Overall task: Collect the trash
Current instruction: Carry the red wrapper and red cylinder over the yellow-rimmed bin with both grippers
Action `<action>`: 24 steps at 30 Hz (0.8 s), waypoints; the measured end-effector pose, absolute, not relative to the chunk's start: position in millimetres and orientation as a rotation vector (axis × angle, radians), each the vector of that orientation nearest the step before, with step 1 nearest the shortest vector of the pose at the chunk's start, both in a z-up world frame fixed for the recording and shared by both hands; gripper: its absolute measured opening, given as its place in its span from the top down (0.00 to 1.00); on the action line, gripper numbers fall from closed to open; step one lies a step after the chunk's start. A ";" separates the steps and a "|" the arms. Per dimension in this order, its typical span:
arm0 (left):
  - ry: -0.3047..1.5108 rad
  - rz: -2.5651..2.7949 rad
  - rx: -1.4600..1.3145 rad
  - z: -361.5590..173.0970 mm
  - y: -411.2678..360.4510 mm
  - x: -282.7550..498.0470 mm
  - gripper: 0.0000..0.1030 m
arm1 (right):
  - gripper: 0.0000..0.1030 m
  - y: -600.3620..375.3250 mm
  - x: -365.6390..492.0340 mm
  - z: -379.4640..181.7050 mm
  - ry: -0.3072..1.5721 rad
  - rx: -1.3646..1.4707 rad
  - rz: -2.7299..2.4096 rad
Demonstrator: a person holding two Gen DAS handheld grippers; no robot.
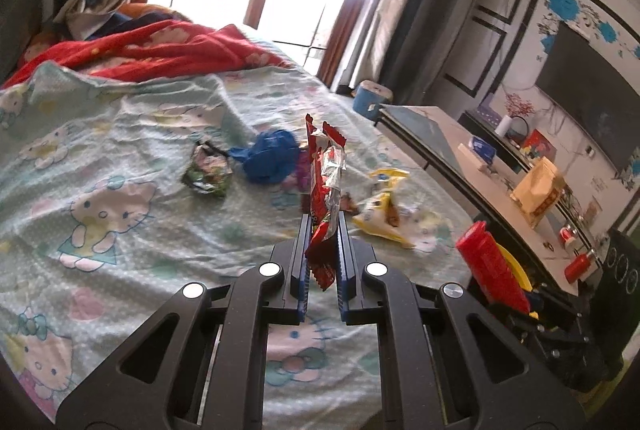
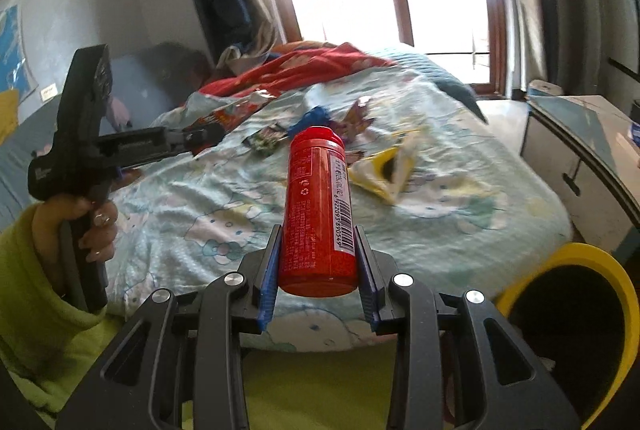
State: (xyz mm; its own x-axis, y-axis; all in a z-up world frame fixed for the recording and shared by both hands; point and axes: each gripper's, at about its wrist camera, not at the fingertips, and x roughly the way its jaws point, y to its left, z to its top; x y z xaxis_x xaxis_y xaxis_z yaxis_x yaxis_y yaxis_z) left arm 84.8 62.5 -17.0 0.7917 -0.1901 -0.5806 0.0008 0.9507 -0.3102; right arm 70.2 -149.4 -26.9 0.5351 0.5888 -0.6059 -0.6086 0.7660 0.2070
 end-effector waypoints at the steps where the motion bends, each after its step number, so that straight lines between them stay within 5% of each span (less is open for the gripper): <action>1: 0.647 -0.114 -0.298 -15.1 58.3 83.5 0.94 | 0.69 -154.9 69.4 -25.5 0.705 -0.027 0.698; 24: 0.661 -0.320 -0.193 -26.1 -26.8 72.5 0.94 | 0.69 -275.0 73.3 -14.7 0.646 0.136 0.379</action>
State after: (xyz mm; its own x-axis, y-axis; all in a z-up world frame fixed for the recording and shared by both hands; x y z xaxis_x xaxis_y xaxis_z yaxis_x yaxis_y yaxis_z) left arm 72.5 -26.8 -26.1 0.7432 -0.3505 -0.5699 0.2291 0.9336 -0.2754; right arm 73.3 -275.0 -14.7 0.7329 0.3851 -0.5609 -0.3017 0.9228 0.2395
